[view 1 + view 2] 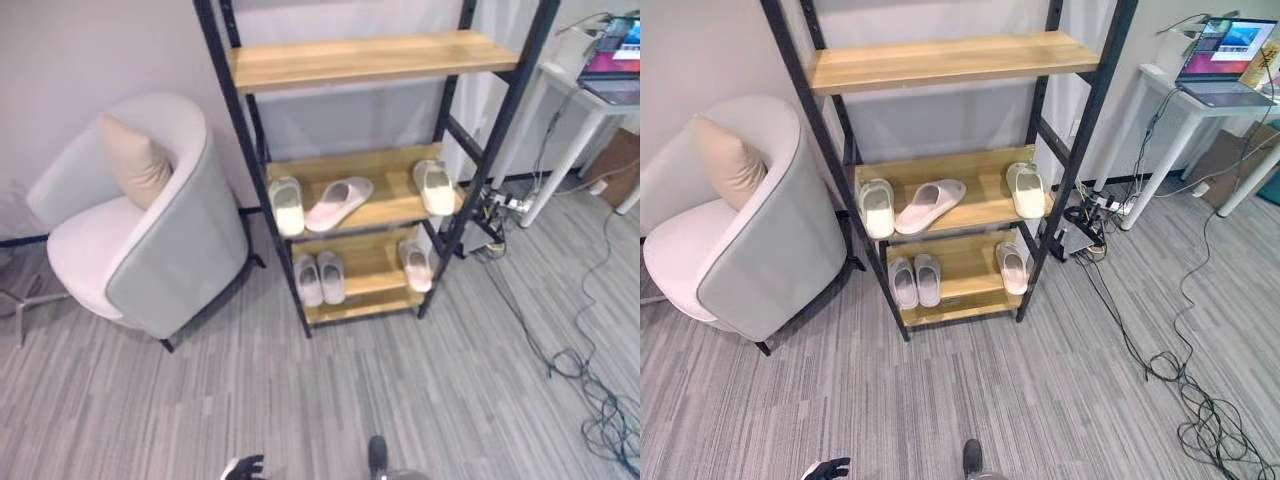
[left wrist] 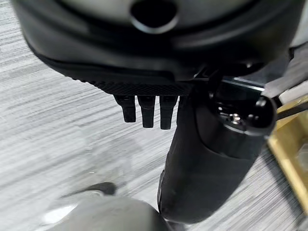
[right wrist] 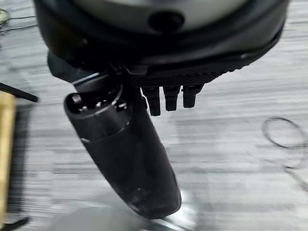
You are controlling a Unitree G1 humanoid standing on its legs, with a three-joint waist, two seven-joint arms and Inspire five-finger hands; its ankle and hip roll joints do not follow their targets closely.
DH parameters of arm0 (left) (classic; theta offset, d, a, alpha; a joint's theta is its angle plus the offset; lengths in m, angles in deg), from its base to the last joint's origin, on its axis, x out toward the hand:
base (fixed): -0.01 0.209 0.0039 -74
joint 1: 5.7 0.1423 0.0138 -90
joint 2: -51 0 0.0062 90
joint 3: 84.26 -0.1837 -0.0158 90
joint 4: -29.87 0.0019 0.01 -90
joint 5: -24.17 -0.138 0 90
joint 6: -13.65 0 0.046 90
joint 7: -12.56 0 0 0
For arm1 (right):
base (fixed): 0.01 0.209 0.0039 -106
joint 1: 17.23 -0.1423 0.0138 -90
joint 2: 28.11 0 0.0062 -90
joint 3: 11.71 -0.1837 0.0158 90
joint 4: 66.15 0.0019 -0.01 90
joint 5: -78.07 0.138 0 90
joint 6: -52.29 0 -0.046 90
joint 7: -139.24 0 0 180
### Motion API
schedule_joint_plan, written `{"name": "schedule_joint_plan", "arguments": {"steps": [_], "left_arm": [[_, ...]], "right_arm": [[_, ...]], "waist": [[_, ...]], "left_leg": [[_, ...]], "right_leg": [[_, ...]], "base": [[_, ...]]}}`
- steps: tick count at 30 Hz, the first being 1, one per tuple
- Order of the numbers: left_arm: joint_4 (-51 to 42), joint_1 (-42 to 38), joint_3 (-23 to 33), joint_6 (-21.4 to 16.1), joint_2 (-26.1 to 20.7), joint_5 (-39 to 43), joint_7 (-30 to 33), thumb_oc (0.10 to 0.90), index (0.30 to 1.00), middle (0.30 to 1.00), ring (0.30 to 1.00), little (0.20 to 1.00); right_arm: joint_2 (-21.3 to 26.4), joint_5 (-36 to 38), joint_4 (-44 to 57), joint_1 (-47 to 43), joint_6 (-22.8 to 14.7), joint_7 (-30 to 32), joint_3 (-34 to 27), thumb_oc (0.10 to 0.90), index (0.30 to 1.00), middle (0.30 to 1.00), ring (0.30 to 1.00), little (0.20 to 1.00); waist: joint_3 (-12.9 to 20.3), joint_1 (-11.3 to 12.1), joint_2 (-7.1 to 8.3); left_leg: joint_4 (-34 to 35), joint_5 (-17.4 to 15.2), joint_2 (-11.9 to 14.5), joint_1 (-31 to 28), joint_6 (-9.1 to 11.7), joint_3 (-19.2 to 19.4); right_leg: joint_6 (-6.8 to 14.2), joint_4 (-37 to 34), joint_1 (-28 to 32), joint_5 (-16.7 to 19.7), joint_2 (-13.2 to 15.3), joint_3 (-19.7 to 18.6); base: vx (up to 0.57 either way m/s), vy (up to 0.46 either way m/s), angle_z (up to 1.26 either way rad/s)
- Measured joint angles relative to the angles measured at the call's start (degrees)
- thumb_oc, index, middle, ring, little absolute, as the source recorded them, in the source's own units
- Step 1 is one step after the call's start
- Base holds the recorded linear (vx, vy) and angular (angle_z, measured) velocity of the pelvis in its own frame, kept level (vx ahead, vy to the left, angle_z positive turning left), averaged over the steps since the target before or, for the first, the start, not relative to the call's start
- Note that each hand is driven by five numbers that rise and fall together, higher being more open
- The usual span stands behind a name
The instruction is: Arrange the slippers neatly on the shoe rack.
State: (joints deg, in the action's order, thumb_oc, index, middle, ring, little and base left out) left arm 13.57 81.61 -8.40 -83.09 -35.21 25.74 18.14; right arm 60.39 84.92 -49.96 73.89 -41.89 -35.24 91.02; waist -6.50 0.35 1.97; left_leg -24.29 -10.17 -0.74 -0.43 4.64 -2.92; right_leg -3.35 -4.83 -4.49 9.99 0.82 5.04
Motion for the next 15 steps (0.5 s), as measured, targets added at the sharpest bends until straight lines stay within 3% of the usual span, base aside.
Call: {"name": "schedule_joint_plan", "arguments": {"steps": [3, 5, 7, 9, 11, 13, 15], "left_arm": [[0.03, -2.43, -0.22, -0.07, -0.16, -0.03, -0.19, 0.800, 0.900, 0.900, 0.900, 0.900], [-0.01, -3.84, -0.28, -0.01, -0.36, -0.03, -0.22, 0.800, 0.900, 0.900, 0.900, 0.900], [-0.74, -4.63, -0.32, -0.03, -0.39, -0.02, -0.31, 0.800, 0.900, 0.900, 0.900, 0.900], [-1.15, -5.25, -0.35, 0.03, -0.34, -0.06, -0.66, 0.800, 0.900, 0.900, 0.900, 0.900], [-1.22, -5.63, -0.34, -0.08, -0.25, -0.08, -1.14, 0.800, 0.900, 0.900, 0.900, 0.900], [-1.42, -5.75, -0.25, -0.96, 0.00, 0.02, -1.20, 0.800, 0.900, 0.900, 0.900, 0.900], [-1.73, -5.38, -0.22, -1.07, 0.26, 0.00, -1.25, 0.800, 0.900, 0.900, 0.900, 0.900]], "right_arm": [[0.51, 0.10, -0.10, -2.38, -0.58, 0.12, 0.00, 0.800, 0.900, 0.900, 0.900, 0.900], [0.38, 0.14, -0.09, -3.20, -0.64, 0.19, -0.01, 0.800, 0.900, 0.900, 0.900, 0.900], [0.55, 0.15, -0.13, -3.38, -0.60, 0.31, -0.02, 0.800, 0.900, 0.900, 0.900, 0.900], [0.66, 0.14, -0.14, -3.66, -0.84, 0.39, -0.01, 0.800, 0.900, 0.900, 0.900, 0.900], [0.69, 0.14, -0.25, -3.45, -0.71, 0.46, -0.05, 0.800, 0.900, 0.900, 0.900, 0.900], [0.73, 0.15, -0.32, -3.68, -0.67, 0.52, -0.10, 0.800, 0.900, 0.900, 0.900, 0.900], [0.65, 0.14, -0.76, -2.77, -0.31, 0.45, -0.09, 0.800, 0.900, 0.900, 0.900, 0.900]], "waist": [[-0.45, 0.20, 1.00], [-1.05, 0.42, 2.28], [-1.61, 1.08, 2.95], [-2.55, 1.28, 2.52], [-3.45, 1.64, 1.02], [-4.59, 2.33, -0.12], [-4.40, 3.36, -0.93]], "left_leg": [[-8.49, 0.83, 2.37, 5.39, 1.09, 2.01], [-5.25, 0.89, 3.47, 7.24, 1.01, 4.10], [2.45, 2.32, 3.59, 9.05, 0.23, 5.53], [10.29, 5.71, 3.40, 10.61, 0.35, 6.32], [18.82, 11.73, 3.50, 11.64, 1.11, 7.62], [22.01, 15.11, 3.67, 12.66, 2.15, 7.63], [24.22, 16.87, 3.81, 11.63, 1.78, 7.63]], "right_leg": [[-2.79, -0.06, 2.21, -2.52, -0.69, 0.70], [-2.92, -0.23, 3.39, -4.00, -0.17, 1.67], [-2.67, -0.52, 4.18, -4.96, 0.16, 2.55], [-2.39, -0.55, 5.43, -6.21, 0.06, 3.30], [-1.54, -0.54, 6.61, -7.46, -0.49, 3.39], [-0.54, -0.55, 7.91, -8.78, -0.63, 2.33], [1.27, -0.20, 9.60, -10.09, -0.50, -0.04]], "base": [[0.26, -0.128, 0.18], [0.22, -0.042, 0.31], [0.22, 0.002, 0.21], [0.31, 0.012, 0.17], [0.34, 0.032, 0.05], [0.30, 0.075, -0.21], [0.32, 0.105, -0.56]]}}
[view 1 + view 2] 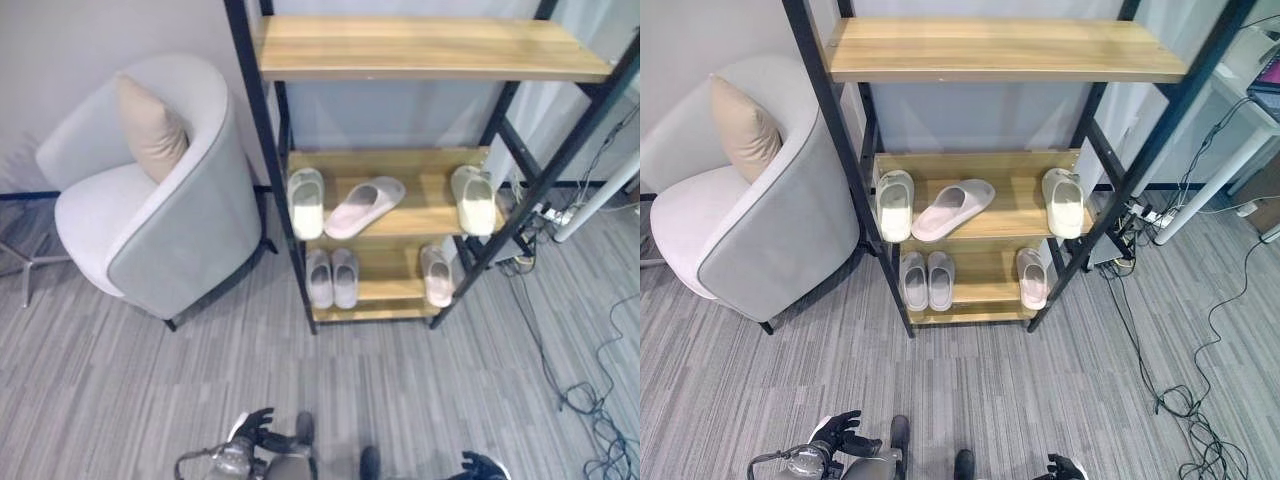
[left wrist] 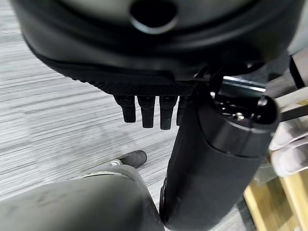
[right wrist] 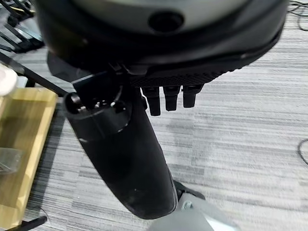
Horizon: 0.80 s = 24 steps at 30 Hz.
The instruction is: Arrange the slippers neatly on the shoe rack.
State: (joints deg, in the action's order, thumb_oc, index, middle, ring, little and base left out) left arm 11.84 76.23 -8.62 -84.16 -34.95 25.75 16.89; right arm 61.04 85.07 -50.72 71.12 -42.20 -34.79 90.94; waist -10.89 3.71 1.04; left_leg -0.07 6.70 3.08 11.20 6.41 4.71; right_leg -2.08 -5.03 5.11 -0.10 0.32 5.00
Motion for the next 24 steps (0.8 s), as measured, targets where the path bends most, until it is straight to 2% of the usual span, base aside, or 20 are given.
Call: {"name": "schedule_joint_plan", "arguments": {"steps": [1, 2, 4, 5, 7, 8, 10, 12, 13, 15, 16, 17, 18, 20, 21, 22, 23, 24], "left_arm": [[-0.27, 0.47, 0.02, 0.00, 0.07, 0.00, -0.01, 0.800, 0.900, 0.900, 0.900, 0.900], [-0.26, 1.39, 0.14, 0.25, -0.05, 0.00, 0.08, 0.800, 0.900, 0.900, 0.900, 0.900], [-0.04, 1.57, 0.21, 0.44, -0.79, -0.11, 0.20, 0.800, 0.900, 0.900, 0.900, 0.900], [-0.09, 1.50, 0.12, 0.43, -0.99, -0.13, 0.20, 0.800, 0.900, 0.900, 0.900, 0.900], [0.09, 1.61, -0.04, 0.46, -1.39, -0.11, 0.18, 0.800, 0.900, 0.900, 0.900, 0.900], [0.11, 1.73, -0.13, 0.85, -1.83, -0.10, 0.16, 0.800, 0.900, 0.900, 0.900, 0.900], [0.01, 1.83, -1.01, 1.16, -2.65, -0.09, 0.20, 0.800, 0.900, 0.900, 0.900, 0.900], [0.06, 2.53, -1.26, 1.41, -3.00, -0.01, 0.23, 0.800, 0.900, 0.900, 0.900, 0.900], [0.51, 3.12, -1.14, 1.50, -2.94, -0.01, 0.23, 0.800, 0.900, 0.900, 0.900, 0.900], [0.82, 3.42, -1.17, 1.49, -3.05, 0.00, 0.23, 0.800, 0.900, 0.900, 0.900, 0.900], [1.67, 3.99, -1.09, 1.49, -2.80, 0.01, 0.29, 0.800, 0.900, 0.900, 0.900, 0.900], [2.19, 4.28, -0.91, 1.55, -2.79, 0.01, 0.33, 0.800, 0.900, 0.900, 0.900, 0.900], [2.20, 4.97, -0.57, 1.51, -2.81, 0.00, 0.32, 0.800, 0.900, 0.900, 0.900, 0.900], [2.16, 5.83, -0.48, 1.45, -2.96, -0.01, 0.39, 0.800, 0.900, 0.900, 0.900, 0.900], [2.16, 6.20, -0.48, 1.39, -2.92, -0.01, 0.40, 0.800, 0.900, 0.900, 0.900, 0.900], [2.35, 7.26, -0.04, 1.58, -2.52, 0.00, 0.67, 0.800, 0.900, 0.900, 0.900, 0.900], [2.22, 8.01, -0.01, 1.40, -2.17, -0.03, 0.66, 0.800, 0.900, 0.900, 0.900, 0.900], [2.32, 8.82, 0.20, 1.37, -1.25, -0.03, 0.44, 0.800, 0.900, 0.900, 0.900, 0.900]], "right_arm": [[0.15, -0.03, 0.09, -0.34, -0.05, 0.00, 0.00, 0.800, 0.900, 0.900, 0.900, 0.900], [-0.09, -0.05, -0.26, 0.36, -0.18, 0.00, 0.06, 0.800, 0.900, 0.900, 0.900, 0.900], [-0.73, -0.08, 0.04, 1.07, -0.43, -0.33, 0.09, 0.800, 0.900, 0.900, 0.900, 0.900], [-0.85, -0.14, 0.49, 1.35, -0.43, -0.48, 0.07, 0.800, 0.900, 0.900, 0.900, 0.900], [-0.46, -0.10, 0.62, 0.85, -0.50, -0.37, -0.53, 0.800, 0.900, 0.900, 0.900, 0.900], [-0.29, -0.14, 0.65, 0.32, -0.48, -0.50, -0.45, 0.800, 0.900, 0.900, 0.900, 0.900], [-0.41, -0.14, 0.82, -0.07, -0.48, -0.45, -0.56, 0.800, 0.900, 0.900, 0.900, 0.900], [-0.27, -0.14, 1.86, -0.53, -0.58, -0.36, -0.55, 0.800, 0.900, 0.900, 0.900, 0.900], [0.02, -0.24, 2.25, -0.92, -0.61, -0.24, -0.22, 0.800, 0.900, 0.900, 0.900, 0.900], [0.12, -0.22, 2.71, -0.95, -0.62, -0.20, -0.25, 0.800, 0.900, 0.900, 0.900, 0.900], [0.14, -0.22, 2.88, -1.28, -0.38, -0.33, -0.33, 0.800, 0.900, 0.900, 0.900, 0.900], [0.11, -0.20, 2.93, -1.25, -0.41, -0.45, -0.29, 0.800, 0.900, 0.900, 0.900, 0.900], [-0.02, -0.20, 2.94, -1.13, -0.48, -0.49, -0.23, 0.800, 0.900, 0.900, 0.900, 0.900], [-0.46, -0.17, 2.80, -0.18, -0.20, -0.57, -0.43, 0.800, 0.900, 0.900, 0.900, 0.900], [-0.78, -0.17, 2.72, 0.73, -0.07, -0.63, -0.39, 0.800, 0.900, 0.900, 0.900, 0.900], [-1.10, -0.15, 2.33, 1.69, 0.10, -0.60, -0.50, 0.800, 0.900, 0.900, 0.900, 0.900], [-0.94, -0.16, 2.24, 2.00, 0.11, -0.50, -0.48, 0.800, 0.900, 0.900, 0.900, 0.900], [-0.36, -0.15, 2.13, 2.09, 0.38, -0.65, -0.45, 0.800, 0.900, 0.900, 0.900, 0.900]], "waist": [[0.27, 0.03, -0.59], [0.61, 0.24, -0.42], [1.13, 0.67, 1.24], [1.21, 0.65, 1.37], [1.21, 0.36, 1.20], [1.17, 0.01, 1.17], [1.15, -0.16, 1.14], [1.30, -0.52, 0.77], [1.54, -0.73, 0.85], [1.52, -0.98, 0.84], [1.70, -1.66, 0.96], [1.91, -2.38, 1.29], [2.23, -3.09, 1.73], [2.45, -3.69, 1.90], [3.19, -3.52, 2.78], [4.29, -3.54, 1.93], [5.18, -3.61, 0.92], [5.73, -3.35, -0.62]], "left_leg": [[1.32, 0.38, -0.04, -1.57, -0.25, -0.34], [1.63, 2.08, -0.45, -3.50, -4.67, 1.12], [2.05, 0.62, -2.50, -5.29, -7.25, 3.27], [2.33, 0.32, -3.43, -6.43, -9.16, 4.10], [2.52, -1.06, -4.00, -7.82, -10.28, 4.09], [2.69, -1.57, -4.08, -8.87, -10.65, 3.92], [3.02, -2.89, -4.28, -11.32, -11.10, 2.84], [3.40, -4.16, -4.25, -12.99, -10.97, 2.11], [3.27, -4.29, -4.27, -13.64, -10.94, 1.88], [3.54, -4.65, -4.30, -14.35, -10.53, 1.05], [3.56, -5.73, -4.17, -14.97, -9.58, -0.08], [3.53, -5.75, -4.13, -15.36, -9.64, -0.27], [3.61, -6.43, -4.23, -16.22, -9.03, -1.05], [3.85, -7.00, -4.19, -17.50, -7.99, -2.32], [4.37, -7.50, -4.14, -18.47, -7.15, -2.59], [4.51, -8.79, -2.49, -19.54, -5.51, -3.88], [4.20, -8.93, -1.16, -19.36, -4.71, -4.28], [3.03, -9.01, 1.39, -18.93, -2.98, -5.19]], "right_leg": [[0.68, -0.36, 0.80, -0.58, -0.04, -0.93], [2.54, 0.22, 1.85, -2.08, 0.46, -2.98], [5.09, 3.77, 1.62, -3.85, 3.01, -3.29], [6.71, 9.10, -0.07, -6.02, 4.37, -2.92], [9.36, 19.67, -4.25, -8.28, 4.96, -3.03], [10.75, 27.26, -7.39, -9.57, 5.32, -2.98], [10.88, 33.92, -10.73, -10.81, 5.99, -2.51], [9.92, 31.77, -11.97, -11.32, 7.19, -1.39], [9.83, 26.49, -12.03, -10.99, 7.90, -0.89], [10.15, 22.30, -13.14, -9.11, 8.73, -1.53], [10.33, 16.96, -14.32, -6.49, 8.76, -3.55], [10.35, 14.14, -14.23, -4.47, 8.60, -3.99], [10.33, 10.88, -14.68, -0.79, 8.66, -6.28], [10.03, 10.38, -14.77, 2.47, 9.41, -6.53], [9.86, 10.01, -14.35, 3.99, 9.25, -7.05], [8.50, 8.91, -13.06, 5.92, 7.64, -6.59], [7.79, 7.42, -11.88, 5.78, 6.37, -5.95], [6.51, 4.99, -9.97, 6.61, 4.00, -4.63]], "base": [[0.36, 0.137, -0.79], [0.15, 0.067, -0.71], [0.16, 0.074, -0.51], [0.19, 0.075, -0.29], [0.15, 0.036, -0.11], [0.13, -0.005, 0.21], [0.25, -0.085, 0.30], [0.25, -0.137, 0.20], [0.17, -0.123, 0.13], [0.24, -0.195, 0.21], [0.22, -0.205, 0.26], [0.21, -0.224, 0.35], [0.17, -0.224, 0.38], [0.17, -0.242, 0.39], [0.12, -0.178, 0.31], [0.13, -0.222, 0.25], [0.10, -0.295, 0.20], [0.11, -0.500, 0.41]]}}
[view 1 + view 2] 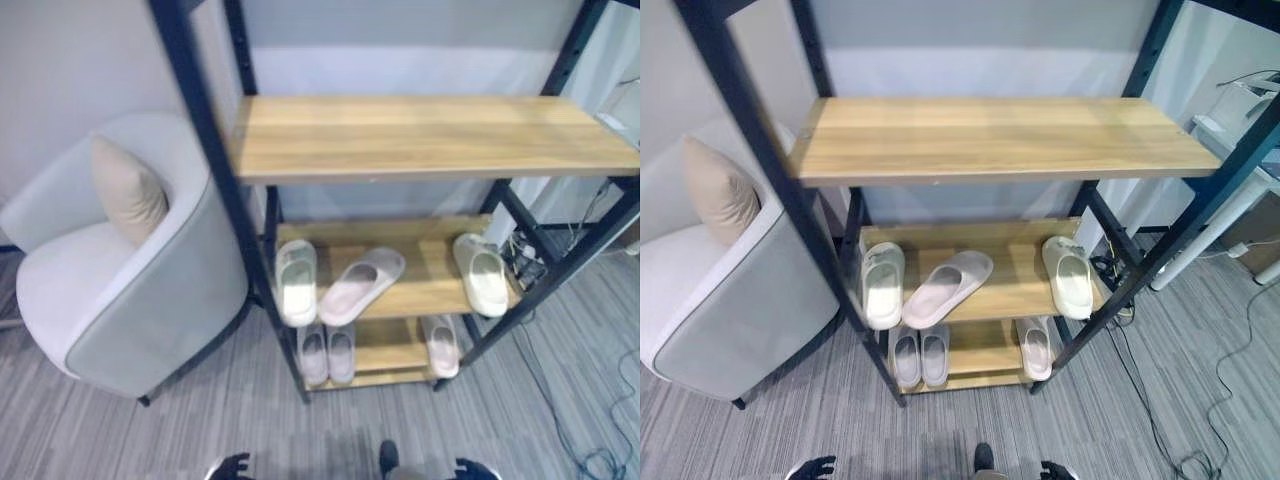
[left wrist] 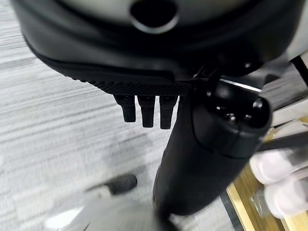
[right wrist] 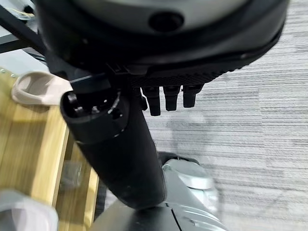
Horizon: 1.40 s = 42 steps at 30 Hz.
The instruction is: Arrange the slippers neatly on the shoe rack.
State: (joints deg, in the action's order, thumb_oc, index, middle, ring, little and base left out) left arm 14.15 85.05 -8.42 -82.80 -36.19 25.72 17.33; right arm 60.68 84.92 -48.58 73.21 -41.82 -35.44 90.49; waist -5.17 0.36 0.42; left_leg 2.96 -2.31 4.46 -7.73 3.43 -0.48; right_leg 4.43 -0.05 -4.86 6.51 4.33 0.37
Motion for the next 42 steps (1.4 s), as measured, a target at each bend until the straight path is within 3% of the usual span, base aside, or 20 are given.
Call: {"name": "schedule_joint_plan", "arguments": {"steps": [2, 3, 4, 7, 8, 10, 14, 15, 16, 21, 24, 25, 27, 29, 31, 33, 35, 38, 41, 42], "left_arm": [[-0.03, -1.80, 0.32, -0.01, 0.50, 0.01, -0.01, 0.800, 0.900, 0.900, 0.900, 0.900], [-0.04, -2.04, 0.31, -0.04, 0.58, 0.01, -0.03, 0.800, 0.900, 0.900, 0.900, 0.900], [-0.39, -3.71, 0.22, -0.20, 0.75, -0.01, -0.47, 0.800, 0.900, 0.900, 0.900, 0.900], [-0.56, -4.91, -0.54, -0.11, 0.78, 0.01, -0.47, 0.800, 0.900, 0.900, 0.900, 0.900], [-0.75, -5.67, -1.00, -0.09, 0.58, 0.03, -0.39, 0.800, 0.900, 0.900, 0.900, 0.900], [-1.40, -6.45, -1.67, -0.12, 0.44, 0.01, -0.44, 0.800, 0.900, 0.900, 0.900, 0.900], [-1.74, -6.38, -2.18, -0.06, 1.02, -0.10, -0.49, 0.800, 0.900, 0.900, 0.900, 0.900], [-1.79, -6.10, -2.17, -0.12, 1.06, -0.07, -0.52, 0.800, 0.900, 0.900, 0.900, 0.900], [-1.79, -5.87, -1.79, -0.12, 0.94, 0.02, -0.46, 0.800, 0.900, 0.900, 0.900, 0.900], [-1.82, -5.03, -1.59, -0.12, 0.29, -0.07, -0.47, 0.800, 0.900, 0.900, 0.900, 0.900], [-2.32, -4.91, -1.32, -0.13, 0.01, -0.04, -0.46, 0.800, 0.900, 0.900, 0.900, 0.900], [-2.67, -5.21, -1.39, -0.12, -0.21, -0.05, -0.49, 0.800, 0.900, 0.900, 0.900, 0.900], [-2.76, -5.43, -1.37, -0.07, -0.06, -0.03, -0.46, 0.800, 0.900, 0.900, 0.900, 0.900], [-2.77, -5.15, -1.34, -0.11, 0.17, 0.06, -0.38, 0.800, 0.900, 0.900, 0.900, 0.900], [-2.99, -5.18, -1.33, -0.26, -0.11, 0.35, -0.36, 0.800, 0.900, 0.900, 0.900, 0.900], [-3.13, -4.99, -1.54, -0.25, -1.20, 0.36, -0.25, 0.800, 0.900, 0.900, 0.900, 0.900], [-5.57, -3.70, -1.40, -0.26, -2.80, 0.37, -0.01, 0.800, 0.900, 0.900, 0.900, 0.900], [-12.71, -1.62, -1.78, -0.08, -1.37, 0.48, 0.09, 0.800, 0.900, 0.900, 0.900, 0.900], [-34.13, 1.06, -6.59, -2.43, -3.71, 2.05, -0.41, 0.800, 0.900, 0.900, 0.900, 0.900], [-38.19, 1.61, -6.62, -2.31, -3.84, 2.81, -0.99, 0.800, 0.900, 0.900, 0.900, 0.900]], "right_arm": [[0.18, 0.10, 0.25, 0.64, 0.08, -0.06, -0.04, 0.800, 0.900, 0.900, 0.900, 0.900], [0.23, 0.10, 0.29, 0.68, 0.07, -0.05, -0.05, 0.800, 0.900, 0.900, 0.900, 0.900], [0.44, 0.10, 0.67, 0.95, 0.07, 0.04, 0.01, 0.800, 0.900, 0.900, 0.900, 0.900], [1.55, 0.17, 1.93, 0.60, -1.09, 0.18, -0.44, 0.800, 0.900, 0.900, 0.900, 0.900], [1.48, 0.18, 1.96, 0.56, -1.09, 0.17, -0.67, 0.800, 0.900, 0.900, 0.900, 0.900], [1.76, 0.19, 1.50, 0.54, -1.01, 0.19, -0.61, 0.800, 0.900, 0.900, 0.900, 0.900], [1.65, 0.17, -0.09, 0.97, -0.77, 0.10, -0.49, 0.800, 0.900, 0.900, 0.900, 0.900], [1.57, 0.17, -0.16, 1.30, -0.74, 0.07, -0.50, 0.800, 0.900, 0.900, 0.900, 0.900], [1.02, 0.13, -0.20, 1.63, -0.75, 0.04, -0.46, 0.800, 0.900, 0.900, 0.900, 0.900], [0.18, 0.05, -0.37, 2.02, -0.58, 0.06, -0.49, 0.800, 0.900, 0.900, 0.900, 0.900], [-0.42, -0.07, -0.38, 1.22, -0.52, 0.04, -0.45, 0.800, 0.900, 0.900, 0.900, 0.900], [-0.71, -0.07, -0.41, 0.53, -0.45, 0.00, -0.34, 0.800, 0.900, 0.900, 0.900, 0.900], [-0.87, -0.09, -0.39, -0.38, -0.31, -0.27, 0.44, 0.800, 0.900, 0.900, 0.900, 0.900], [-0.30, -0.45, -0.35, -1.17, -0.27, 0.19, 0.48, 0.800, 0.900, 0.900, 0.900, 0.900], [1.04, -1.21, -0.19, -1.46, -0.14, 0.16, 0.32, 0.800, 0.900, 0.900, 0.900, 0.900], [0.97, -1.27, -0.13, -0.84, -0.14, 0.17, 0.38, 0.800, 0.900, 0.900, 0.900, 0.900], [0.02, -1.26, -0.01, -1.01, -0.24, 0.16, 0.39, 0.800, 0.900, 0.900, 0.900, 0.900], [0.03, -1.24, 0.99, -0.51, -0.78, 0.05, 0.52, 0.800, 0.900, 0.900, 0.900, 0.900], [0.98, -1.17, 2.91, 1.32, -1.60, 0.29, -0.14, 0.800, 0.900, 0.900, 0.900, 0.900], [1.31, -1.18, 2.97, 1.81, -1.65, 0.30, -0.70, 0.800, 0.900, 0.900, 0.900, 0.900]], "waist": [[0.13, -0.10, 0.16], [0.17, -0.14, 0.23], [-0.25, -0.12, 1.29], [-0.77, -0.34, 1.21], [-1.35, -0.22, 2.22], [-2.02, -0.18, 2.72], [-2.88, -0.27, 1.36], [-3.14, -0.20, 0.72], [-3.61, -0.18, 0.31], [-3.86, 0.03, 1.49], [-4.04, 0.61, 1.96], [-4.31, 1.13, 1.91], [-4.62, 1.38, 1.40], [-4.58, 1.96, -0.09], [-4.60, 2.71, -0.22], [-4.14, 3.04, 1.16], [-3.47, 3.71, 3.67], [-2.17, 3.79, 0.53], [-1.95, 4.13, 0.10], [-1.94, 4.08, -0.06]], "left_leg": [[-5.45, 0.20, 1.21, 3.70, 1.75, -1.47], [-6.29, 0.34, 1.27, 4.26, 1.96, -1.56], [-10.49, 1.23, 1.60, 6.81, 3.19, -0.92], [-12.80, 2.96, 3.83, 8.35, 4.78, 1.94], [-14.74, 3.42, 4.07, 9.91, 5.04, 2.37], [-15.03, 1.71, 1.98, 11.09, 3.77, 3.15], [-7.27, 0.73, -5.47, 10.40, 1.06, 3.25], [-6.00, 1.09, -5.53, 10.21, -0.36, 3.07], [-4.95, 1.88, -5.61, 9.32, -3.79, 3.23], [-2.00, 2.78, -6.42, 6.97, -5.11, 4.87], [-1.68, 3.14, -6.34, 6.69, -6.12, 6.65], [-1.70, 3.32, -5.88, 6.80, -6.81, 7.69], [-1.72, 3.25, -4.91, 6.47, -7.44, 8.16], [-1.51, 2.51, -3.47, 6.25, -8.07, 8.21], [-0.58, 3.28, -2.76, 5.32, -7.00, 8.18], [-0.01, 3.72, -2.98, 4.42, -6.36, 7.76], [0.62, 3.88, -4.43, 3.63, -4.70, 8.11], [0.56, 4.68, -1.26, 3.78, -1.99, 6.95], [1.25, 6.40, 1.12, 6.37, 1.15, 4.32], [1.55, 6.86, 1.32, 6.54, 1.29, 3.88]], "right_leg": [[-2.27, -4.18, 2.54, 1.60, -0.71, 3.38], [-2.34, -4.50, 2.69, 1.58, -0.74, 3.74], [-3.72, -4.87, 3.13, 1.39, -1.25, 5.59], [-5.80, -4.43, 3.56, -0.86, -3.25, 7.40], [-5.95, -4.75, 3.62, -0.94, -3.47, 7.71], [-6.44, -5.11, 3.76, -1.22, -3.51, 7.91], [-6.50, -5.03, 3.44, -1.26, -3.93, 8.16], [-6.48, -4.73, 3.29, -1.24, -4.61, 7.89], [-6.40, -4.12, 3.29, -1.24, -4.93, 7.12], [-5.33, -3.78, 3.17, -0.82, -4.48, 4.82], [-2.82, -2.30, 1.90, -1.16, -4.11, 4.15], [-0.85, 1.18, 0.23, -2.74, -4.01, 3.96], [-0.48, 8.63, -2.24, -6.41, -3.15, 4.83], [1.34, 14.61, -3.34, -9.15, -0.66, 6.24], [2.70, 14.85, -1.58, -10.29, 2.79, 6.22], [3.45, 8.77, 2.96, -9.49, 5.45, 6.29], [3.28, -0.70, 7.58, -5.23, 6.29, 6.72], [1.53, -5.09, 9.94, -2.86, 2.42, 7.04], [0.43, -5.37, 8.32, -3.01, 0.27, 9.29], [0.26, -5.21, 8.28, -2.89, 0.02, 9.72]], "base": [[0.03, -0.316, 0.53], [0.01, -0.135, 0.61], [0.02, -0.192, 0.46], [0.04, -0.171, 0.35], [0.10, -0.134, 0.33], [0.12, -0.086, 0.15], [0.07, 0.006, -0.01], [0.06, 0.033, -0.24], [0.07, 0.039, -0.23], [0.03, 0.048, -0.21], [-0.05, 0.012, -0.30], [-0.05, -0.034, -0.25], [-0.04, -0.080, -0.10], [-0.01, -0.082, -0.10], [-0.01, -0.102, -0.06], [-0.01, -0.099, 0.04], [-0.03, -0.117, -0.10], [-0.11, -0.154, -0.01], [-0.11, -0.074, 0.32], [-0.07, -0.063, 0.31]]}}
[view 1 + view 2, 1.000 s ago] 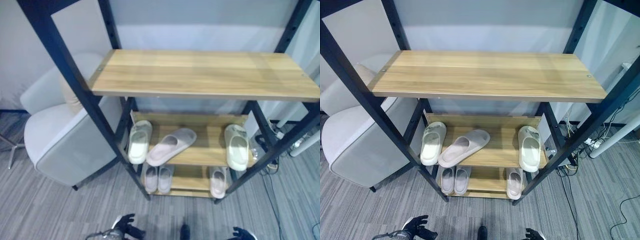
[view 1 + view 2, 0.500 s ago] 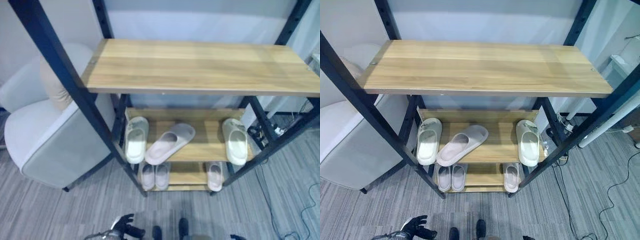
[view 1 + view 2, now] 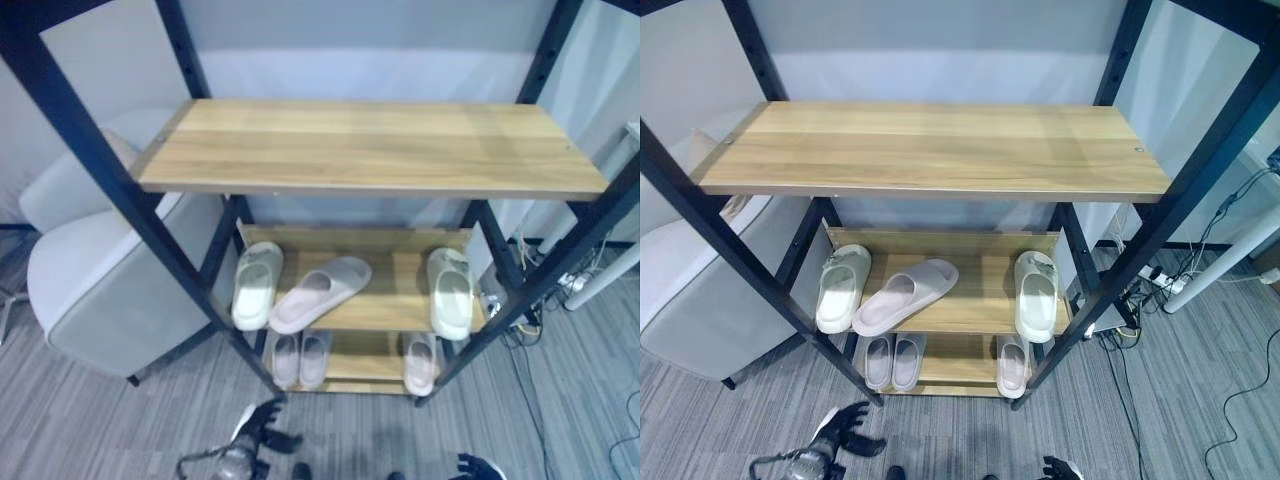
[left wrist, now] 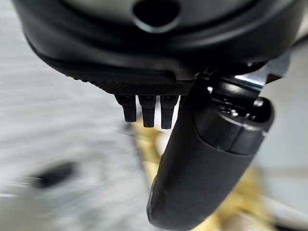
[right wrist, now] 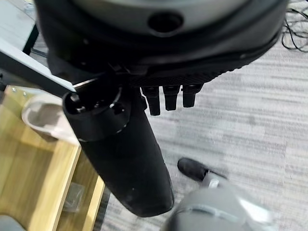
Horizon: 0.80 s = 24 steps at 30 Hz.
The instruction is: Arrange the slippers neatly on the shoe rack.
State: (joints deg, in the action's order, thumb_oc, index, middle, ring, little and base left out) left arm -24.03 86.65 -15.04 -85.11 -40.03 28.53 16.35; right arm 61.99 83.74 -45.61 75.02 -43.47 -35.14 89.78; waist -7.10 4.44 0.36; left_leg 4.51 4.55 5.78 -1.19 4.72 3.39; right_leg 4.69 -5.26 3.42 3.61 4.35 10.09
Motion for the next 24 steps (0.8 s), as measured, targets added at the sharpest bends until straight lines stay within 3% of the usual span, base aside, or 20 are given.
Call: {"name": "schedule_joint_plan", "arguments": {"steps": [2, 4, 11, 19, 24], "left_arm": [[-10.50, 2.94, -0.18, -1.78, -1.92, 0.19, -1.92, 0.800, 0.900, 0.900, 0.900, 0.900], [-13.65, 3.99, -0.08, -1.70, -2.93, 2.31, -3.41, 0.800, 0.900, 0.900, 0.900, 0.900], [-17.20, 8.43, 0.16, -0.25, -5.25, 9.31, -7.28, 0.800, 0.900, 0.900, 0.900, 0.900], [-24.38, 9.20, 0.12, 0.02, -5.16, 13.68, -9.09, 0.800, 0.900, 0.900, 0.900, 0.900], [-26.80, 5.15, -1.43, 0.04, -4.46, 15.78, -8.02, 0.800, 0.900, 0.900, 0.900, 0.900]], "right_arm": [[0.70, -0.02, -0.10, 1.37, -0.02, 0.06, -1.12, 0.800, 0.900, 0.900, 0.900, 0.900], [1.34, -0.05, -0.11, 2.46, 0.04, -0.06, -1.11, 0.800, 0.900, 0.900, 0.900, 0.900], [1.52, -1.05, 0.21, 2.54, 0.68, -0.23, -1.01, 0.800, 0.900, 0.900, 0.900, 0.900], [1.83, -1.17, 1.78, 2.29, 0.64, -0.05, -1.02, 0.800, 0.900, 0.900, 0.900, 0.900], [1.94, -1.18, 1.73, 2.45, 0.65, 0.26, -0.93, 0.800, 0.900, 0.900, 0.900, 0.900]], "waist": [[0.09, 0.10, -0.34], [0.19, 0.02, -1.01], [0.00, -0.93, -3.09], [-0.60, -1.09, -3.82], [-0.51, -1.23, -4.02]], "left_leg": [[0.06, 0.11, 0.21, 0.08, 0.06, -0.77], [0.20, 0.03, 0.13, 0.06, -0.15, -0.73], [0.03, 0.83, -0.30, -0.07, -0.48, -0.75], [0.24, 0.67, -0.36, -0.98, -0.37, -0.78], [0.22, 0.76, -0.34, -1.02, -0.42, -0.78]], "right_leg": [[-0.27, -0.21, 0.09, -0.08, -0.26, 0.25], [-0.50, -0.22, 0.10, 0.07, -0.17, 0.19], [-0.26, -0.24, 0.27, 0.47, -0.03, 0.20], [-0.24, -0.25, 1.21, 0.37, 0.05, 0.24], [-0.23, -0.25, 1.26, 0.39, 0.01, 0.23]], "base": [[-0.03, -0.045, 0.11], [-0.01, -0.017, 0.01], [0.00, 0.000, 0.00], [0.00, 0.000, 0.00], [0.03, -0.016, 0.00]]}}
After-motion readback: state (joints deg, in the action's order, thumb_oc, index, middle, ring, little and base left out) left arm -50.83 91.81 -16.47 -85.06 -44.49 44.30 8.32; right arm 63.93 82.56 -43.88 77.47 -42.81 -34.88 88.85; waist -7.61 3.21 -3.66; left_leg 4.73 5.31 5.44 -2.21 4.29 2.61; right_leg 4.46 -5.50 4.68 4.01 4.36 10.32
